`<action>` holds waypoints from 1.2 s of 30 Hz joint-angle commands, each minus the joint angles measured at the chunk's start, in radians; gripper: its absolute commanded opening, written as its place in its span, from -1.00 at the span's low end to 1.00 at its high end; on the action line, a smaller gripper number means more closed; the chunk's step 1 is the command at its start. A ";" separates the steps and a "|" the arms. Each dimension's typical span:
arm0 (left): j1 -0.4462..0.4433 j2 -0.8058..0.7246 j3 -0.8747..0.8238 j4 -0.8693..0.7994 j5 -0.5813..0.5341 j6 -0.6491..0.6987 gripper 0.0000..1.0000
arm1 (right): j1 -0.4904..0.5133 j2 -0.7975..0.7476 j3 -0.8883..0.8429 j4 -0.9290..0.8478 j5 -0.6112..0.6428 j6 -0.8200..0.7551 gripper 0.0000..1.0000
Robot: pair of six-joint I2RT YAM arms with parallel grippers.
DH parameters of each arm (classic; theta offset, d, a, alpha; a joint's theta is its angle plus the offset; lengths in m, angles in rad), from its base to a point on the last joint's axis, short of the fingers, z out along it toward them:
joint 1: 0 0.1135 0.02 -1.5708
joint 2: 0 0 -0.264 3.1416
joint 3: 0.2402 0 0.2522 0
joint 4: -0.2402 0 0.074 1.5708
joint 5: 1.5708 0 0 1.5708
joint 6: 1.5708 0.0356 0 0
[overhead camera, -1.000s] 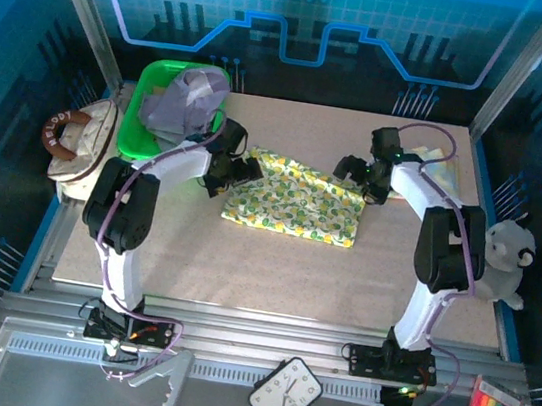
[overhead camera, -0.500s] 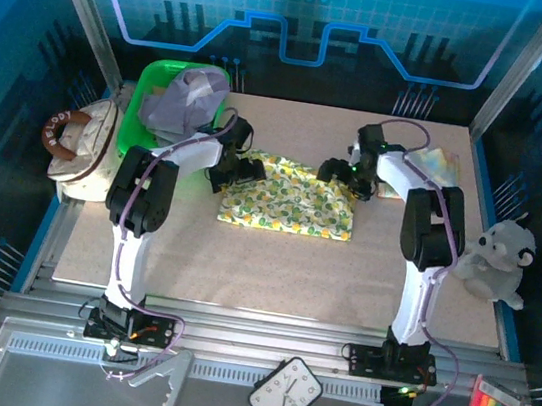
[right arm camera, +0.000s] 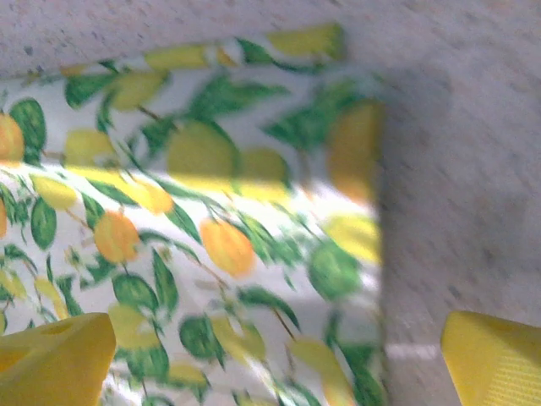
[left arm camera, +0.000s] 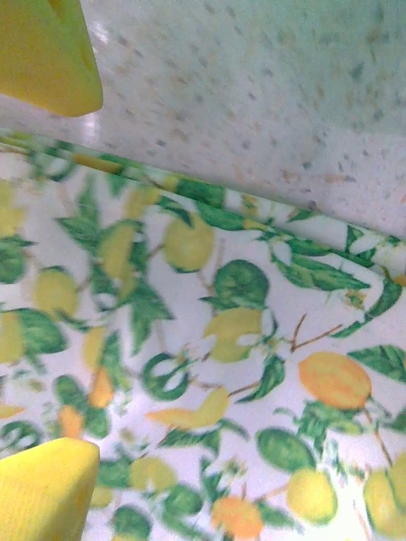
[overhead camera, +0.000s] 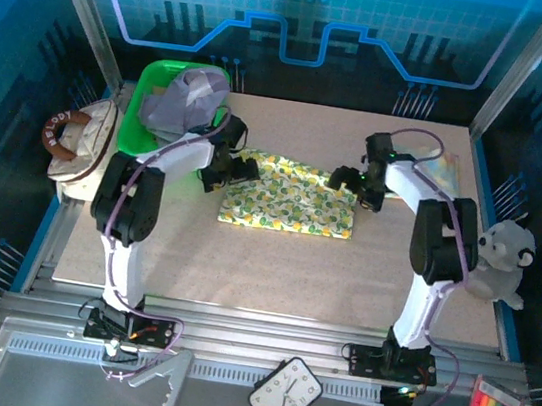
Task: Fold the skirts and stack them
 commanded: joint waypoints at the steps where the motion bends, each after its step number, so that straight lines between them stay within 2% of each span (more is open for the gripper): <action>1: -0.029 -0.118 -0.035 0.018 0.028 -0.060 0.98 | -0.032 -0.127 -0.124 0.069 -0.071 0.107 1.00; 5: -0.051 -0.116 -0.080 0.168 0.218 -0.154 0.98 | -0.070 -0.234 -0.305 0.191 -0.168 0.227 1.00; 9: -0.079 -0.051 -0.065 0.146 0.156 -0.185 0.97 | -0.093 -0.320 -0.432 0.256 -0.236 0.300 1.00; 14: -0.076 -0.009 -0.126 0.127 0.099 -0.215 0.98 | -0.092 -0.361 -0.513 0.272 -0.302 0.339 1.00; 20: -0.075 -0.001 -0.180 0.129 0.110 -0.227 0.98 | -0.057 -0.358 -0.605 0.359 -0.320 0.429 0.99; 23: -0.074 -0.015 -0.189 0.133 0.107 -0.229 0.98 | -0.039 -0.355 -0.657 0.474 -0.330 0.509 0.85; 25: -0.075 -0.023 -0.188 0.132 0.105 -0.222 0.98 | -0.027 -0.354 -0.686 0.556 -0.335 0.561 0.61; 27: -0.075 -0.026 -0.184 0.129 0.103 -0.217 0.98 | -0.020 -0.355 -0.696 0.592 -0.331 0.581 0.46; 32: -0.075 -0.052 -0.162 0.109 0.124 -0.205 0.98 | -0.013 -0.381 -0.697 0.616 -0.321 0.597 0.36; 36: -0.079 -0.129 -0.177 0.118 0.051 -0.204 0.98 | -0.011 -0.390 -0.690 0.602 -0.322 0.588 0.35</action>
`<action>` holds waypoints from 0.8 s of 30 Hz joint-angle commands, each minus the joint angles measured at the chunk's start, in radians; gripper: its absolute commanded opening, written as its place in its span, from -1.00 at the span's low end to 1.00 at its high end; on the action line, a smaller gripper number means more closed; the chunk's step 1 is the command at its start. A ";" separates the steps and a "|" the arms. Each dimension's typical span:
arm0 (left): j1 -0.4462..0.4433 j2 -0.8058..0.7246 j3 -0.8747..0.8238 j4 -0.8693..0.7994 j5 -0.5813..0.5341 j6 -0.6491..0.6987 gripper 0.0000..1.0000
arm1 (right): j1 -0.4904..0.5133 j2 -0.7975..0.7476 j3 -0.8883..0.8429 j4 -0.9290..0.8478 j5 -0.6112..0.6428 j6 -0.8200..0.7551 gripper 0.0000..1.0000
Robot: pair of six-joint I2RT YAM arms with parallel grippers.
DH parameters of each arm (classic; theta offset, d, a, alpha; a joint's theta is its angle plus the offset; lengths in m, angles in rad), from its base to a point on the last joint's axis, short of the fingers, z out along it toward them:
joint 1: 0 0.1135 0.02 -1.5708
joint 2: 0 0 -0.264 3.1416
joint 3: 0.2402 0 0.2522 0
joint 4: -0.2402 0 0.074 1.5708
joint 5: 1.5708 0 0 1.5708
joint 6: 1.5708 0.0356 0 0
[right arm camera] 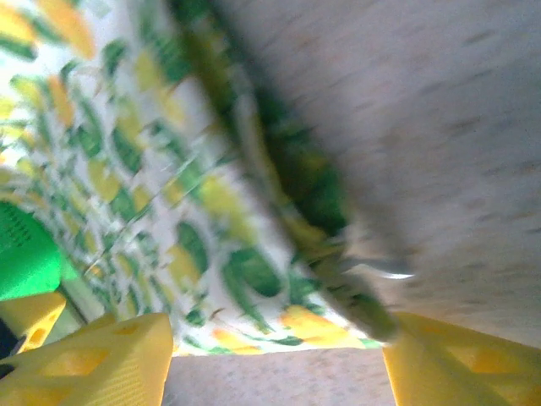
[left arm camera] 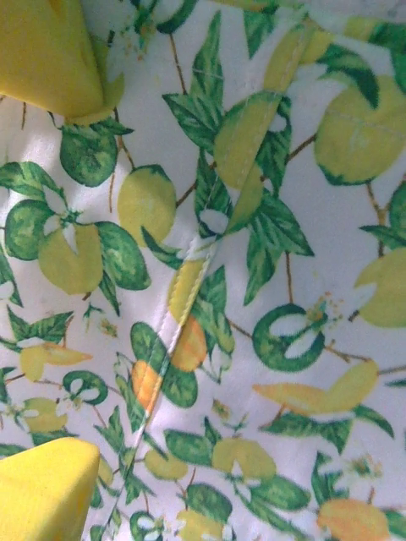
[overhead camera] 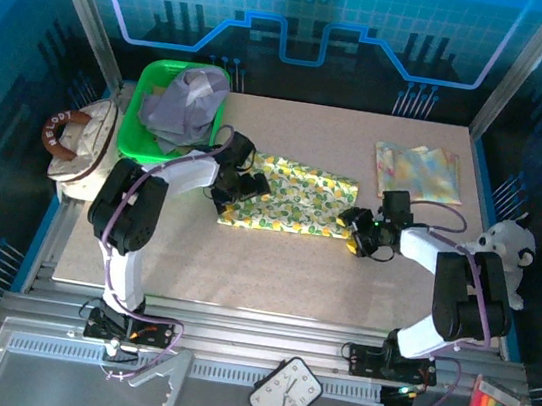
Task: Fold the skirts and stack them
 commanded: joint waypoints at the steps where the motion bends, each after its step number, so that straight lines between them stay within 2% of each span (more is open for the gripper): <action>1: 0.000 -0.109 -0.017 -0.026 -0.069 0.003 0.98 | 0.022 -0.004 0.008 0.057 -0.047 0.014 0.35; 5: -0.013 -0.147 -0.015 0.011 -0.043 0.024 0.96 | 0.025 0.008 0.002 0.059 -0.044 0.019 0.35; 7: -0.039 -0.143 0.012 -0.001 -0.038 0.045 0.80 | 0.027 0.010 0.000 0.061 -0.034 0.020 0.35; 9: -0.066 -0.128 0.045 -0.022 -0.037 0.063 0.49 | 0.027 0.010 -0.002 0.066 -0.021 0.026 0.35; 13: -0.111 -0.074 0.073 0.004 0.046 0.051 -0.38 | 0.027 0.010 -0.022 0.131 0.004 0.061 0.31; 16: -0.134 -0.011 0.094 0.026 0.128 0.036 -0.80 | 0.029 0.012 -0.029 0.167 0.014 0.076 0.26; 18: -0.148 0.032 0.121 0.025 0.177 0.034 -0.99 | 0.030 0.016 -0.027 0.172 0.015 0.072 0.24; 24: -0.202 0.145 0.216 -0.041 0.171 0.072 -1.00 | 0.039 0.041 -0.040 0.241 0.048 0.085 0.16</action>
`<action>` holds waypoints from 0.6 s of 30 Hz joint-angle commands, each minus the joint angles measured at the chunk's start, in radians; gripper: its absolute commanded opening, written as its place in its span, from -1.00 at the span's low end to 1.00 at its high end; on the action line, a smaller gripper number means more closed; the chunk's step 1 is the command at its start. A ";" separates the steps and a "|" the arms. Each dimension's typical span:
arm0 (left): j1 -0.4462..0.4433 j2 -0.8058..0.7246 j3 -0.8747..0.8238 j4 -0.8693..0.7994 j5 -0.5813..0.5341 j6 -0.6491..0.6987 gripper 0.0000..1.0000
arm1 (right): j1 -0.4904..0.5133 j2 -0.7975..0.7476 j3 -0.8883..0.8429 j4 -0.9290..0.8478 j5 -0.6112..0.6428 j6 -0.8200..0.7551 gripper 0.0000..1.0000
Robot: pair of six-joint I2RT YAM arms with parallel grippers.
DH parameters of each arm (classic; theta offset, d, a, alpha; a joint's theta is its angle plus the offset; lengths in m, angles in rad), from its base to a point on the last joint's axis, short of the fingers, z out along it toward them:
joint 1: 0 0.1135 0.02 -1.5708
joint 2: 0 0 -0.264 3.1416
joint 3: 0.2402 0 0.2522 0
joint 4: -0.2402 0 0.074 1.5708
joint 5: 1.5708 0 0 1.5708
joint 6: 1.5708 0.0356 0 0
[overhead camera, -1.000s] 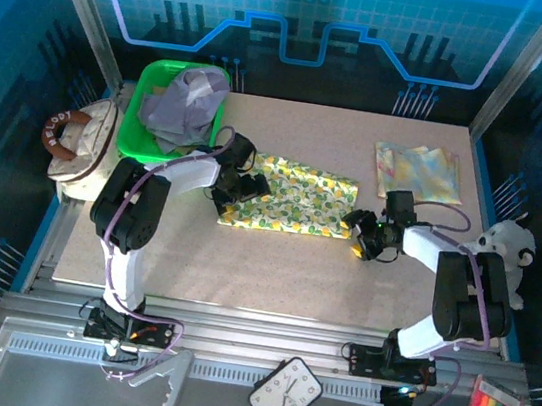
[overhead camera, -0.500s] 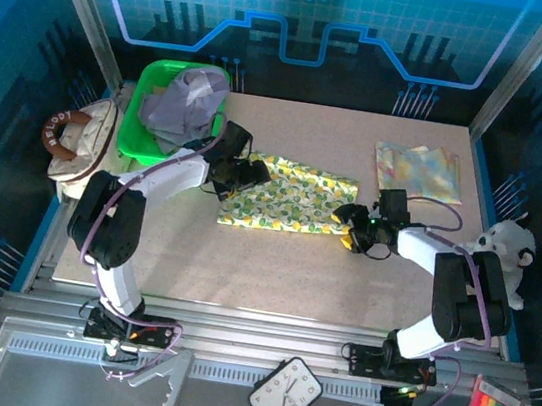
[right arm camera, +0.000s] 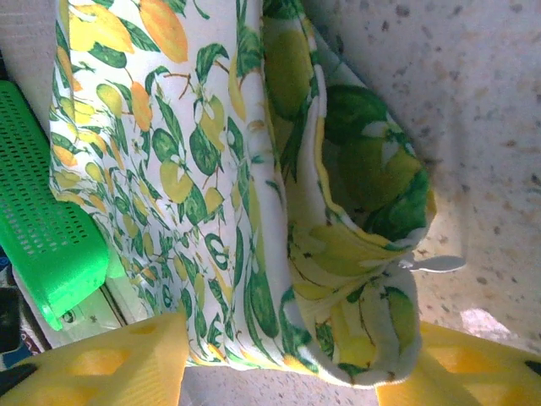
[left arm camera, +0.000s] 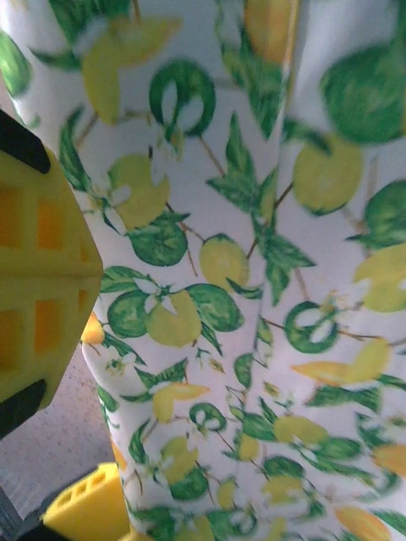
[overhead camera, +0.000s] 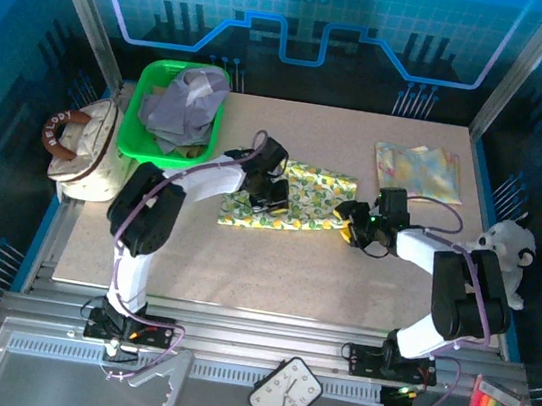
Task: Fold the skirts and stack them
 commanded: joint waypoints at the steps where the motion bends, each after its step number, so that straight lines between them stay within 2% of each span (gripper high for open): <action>1: -0.024 0.060 0.074 -0.073 0.026 0.037 -1.00 | 0.020 0.032 -0.024 0.087 0.046 0.022 0.15; 3: -0.025 0.096 0.084 -0.097 -0.004 0.044 -1.00 | 0.027 0.046 -0.036 0.143 0.064 0.039 0.11; 9: -0.027 0.152 0.063 -0.094 0.034 0.052 -1.00 | 0.057 0.067 -0.060 0.228 0.146 0.045 -0.15; 18: -0.017 0.165 0.056 -0.081 0.038 0.052 -1.00 | 0.062 0.085 -0.089 0.335 0.285 -0.010 -0.70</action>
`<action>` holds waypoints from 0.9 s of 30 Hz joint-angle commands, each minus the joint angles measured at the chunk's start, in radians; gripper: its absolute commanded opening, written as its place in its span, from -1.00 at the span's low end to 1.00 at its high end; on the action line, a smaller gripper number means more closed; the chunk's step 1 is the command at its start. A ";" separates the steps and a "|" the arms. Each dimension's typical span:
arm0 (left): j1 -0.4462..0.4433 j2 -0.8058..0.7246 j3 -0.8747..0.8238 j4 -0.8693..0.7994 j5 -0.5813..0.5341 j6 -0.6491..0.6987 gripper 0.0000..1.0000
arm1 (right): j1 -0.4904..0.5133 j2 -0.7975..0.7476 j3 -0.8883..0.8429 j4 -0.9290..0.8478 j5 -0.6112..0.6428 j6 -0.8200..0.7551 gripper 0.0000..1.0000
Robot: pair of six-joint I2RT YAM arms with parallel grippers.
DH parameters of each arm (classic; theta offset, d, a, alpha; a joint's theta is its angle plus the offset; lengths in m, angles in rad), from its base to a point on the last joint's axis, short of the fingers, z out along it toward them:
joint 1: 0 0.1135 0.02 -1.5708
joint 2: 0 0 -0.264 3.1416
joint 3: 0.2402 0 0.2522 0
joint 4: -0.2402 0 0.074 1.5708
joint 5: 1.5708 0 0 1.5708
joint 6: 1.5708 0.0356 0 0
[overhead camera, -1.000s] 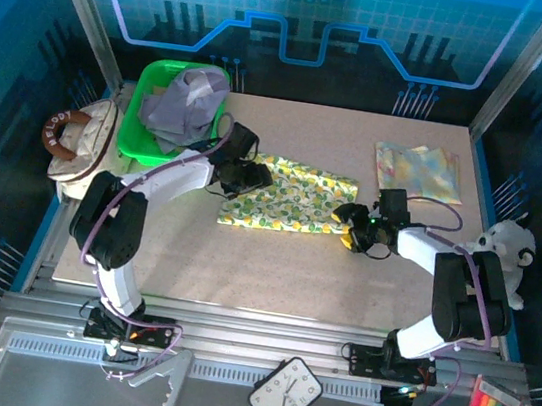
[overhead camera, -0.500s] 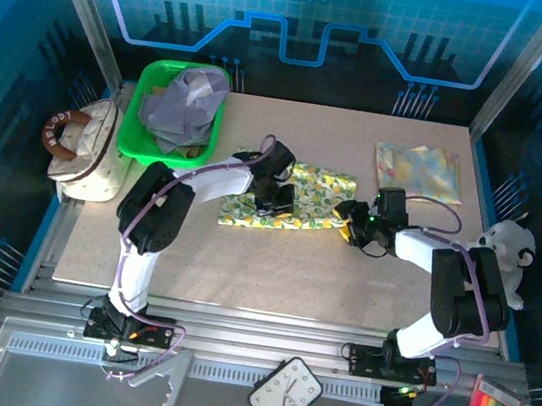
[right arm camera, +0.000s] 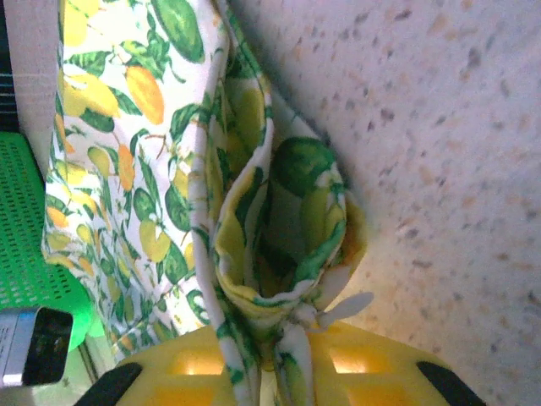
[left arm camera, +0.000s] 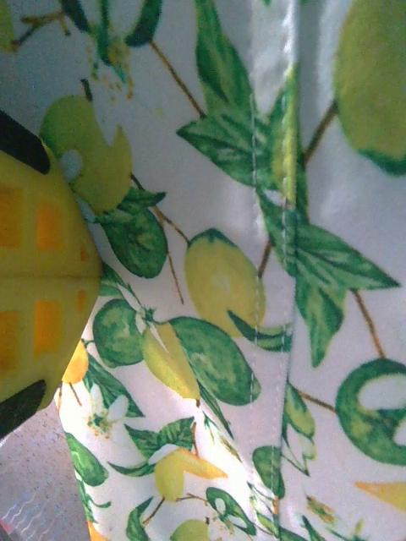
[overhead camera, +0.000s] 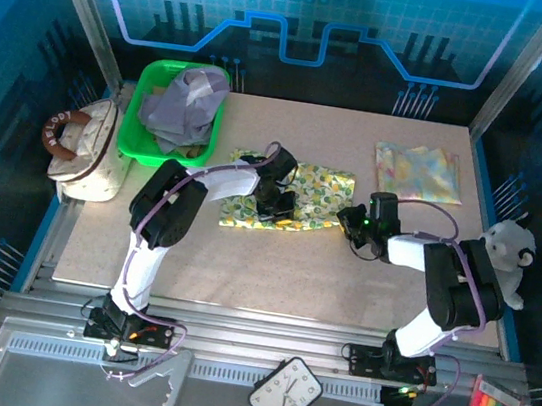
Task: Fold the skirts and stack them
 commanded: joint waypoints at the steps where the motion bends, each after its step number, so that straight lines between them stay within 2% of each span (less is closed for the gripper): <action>1: 0.004 0.030 -0.012 -0.042 -0.001 0.025 -1.00 | 0.009 0.019 -0.012 0.099 0.089 -0.045 -0.78; 3: 0.004 0.034 -0.011 -0.041 0.002 0.023 -1.00 | 0.022 0.001 0.006 0.102 0.098 -0.106 -0.98; 5: 0.004 0.036 -0.011 -0.038 0.006 0.022 -1.00 | 0.055 -0.032 0.050 0.023 0.143 -0.215 -1.00; 8: 0.004 0.033 -0.008 -0.033 0.012 0.025 -1.00 | 0.167 -0.066 0.152 -0.201 0.335 -0.481 -1.00; 9: 0.005 0.028 -0.005 -0.035 0.020 0.025 -1.00 | 0.187 -0.061 0.176 -0.247 0.358 -0.522 -1.00; 10: 0.006 0.020 -0.004 -0.032 0.033 0.024 -1.00 | 0.194 -0.055 0.189 -0.275 0.363 -0.533 -1.00; 13: 0.022 -0.064 -0.021 -0.029 0.060 0.021 -0.74 | 0.194 -0.041 0.179 -0.287 0.359 -0.506 -1.00; 18: 0.090 -0.263 -0.102 -0.040 -0.031 0.039 -0.32 | 0.188 -0.020 0.180 -0.308 0.366 -0.503 -1.00; 20: 0.124 -0.283 -0.128 -0.063 -0.084 0.060 -0.27 | 0.182 -0.015 0.185 -0.319 0.363 -0.511 -1.00; 24: 0.221 -0.245 -0.149 -0.125 -0.145 0.087 -0.34 | 0.167 -0.024 0.186 -0.334 0.367 -0.530 -1.00; 27: 0.250 -0.227 -0.169 -0.126 -0.205 0.105 -0.33 | 0.144 -0.042 0.181 -0.348 0.370 -0.552 -1.00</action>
